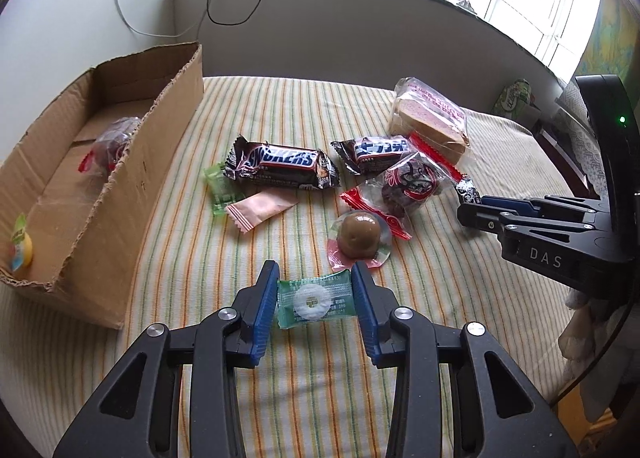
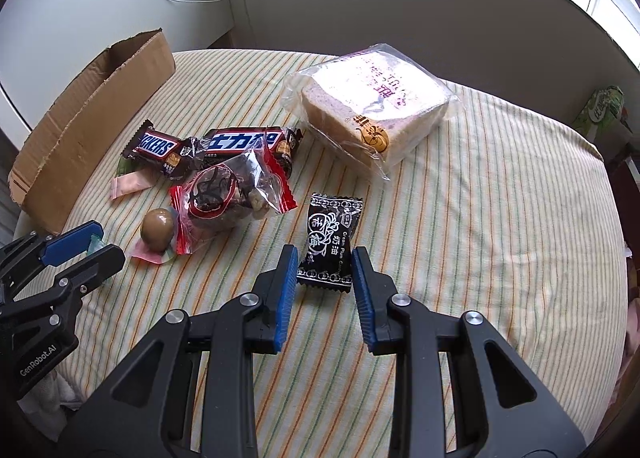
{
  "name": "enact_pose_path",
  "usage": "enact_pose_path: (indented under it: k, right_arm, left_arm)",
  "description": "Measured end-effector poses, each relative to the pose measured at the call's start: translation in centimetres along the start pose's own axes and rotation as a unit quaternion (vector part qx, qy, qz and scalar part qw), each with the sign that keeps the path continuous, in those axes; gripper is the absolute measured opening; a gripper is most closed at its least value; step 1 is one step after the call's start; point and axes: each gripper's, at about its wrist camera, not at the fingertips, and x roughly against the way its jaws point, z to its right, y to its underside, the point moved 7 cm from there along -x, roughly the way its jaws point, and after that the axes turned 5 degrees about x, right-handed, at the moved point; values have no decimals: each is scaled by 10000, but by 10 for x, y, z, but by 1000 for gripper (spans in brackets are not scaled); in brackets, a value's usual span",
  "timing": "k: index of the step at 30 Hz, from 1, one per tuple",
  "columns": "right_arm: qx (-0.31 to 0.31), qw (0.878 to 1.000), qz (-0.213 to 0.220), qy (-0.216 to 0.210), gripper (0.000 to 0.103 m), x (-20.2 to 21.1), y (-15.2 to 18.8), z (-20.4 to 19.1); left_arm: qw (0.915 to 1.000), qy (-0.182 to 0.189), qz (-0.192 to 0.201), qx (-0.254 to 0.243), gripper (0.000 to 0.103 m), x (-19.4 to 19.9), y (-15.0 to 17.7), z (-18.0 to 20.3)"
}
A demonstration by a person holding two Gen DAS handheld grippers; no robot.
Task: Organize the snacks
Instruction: 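Carry black packet in right tool while left tool carries mint toward box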
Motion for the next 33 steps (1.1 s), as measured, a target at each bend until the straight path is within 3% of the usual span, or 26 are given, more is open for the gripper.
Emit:
enact_pose_path:
  k: [8, 16, 33]
  right_arm:
    - [8, 9999, 99, 60, 29, 23, -5, 3]
    - [196, 9993, 316, -89, 29, 50, -31, -17]
    - [927, 9904, 696, -758, 29, 61, -107, -132]
  left_arm:
    - [9999, 65, 149, -46, 36, 17, -12, 6]
    - [9992, -2, 393, 107, 36, 43, -35, -4]
    - [9930, -424, 736, 819, 36, 87, -71, -81]
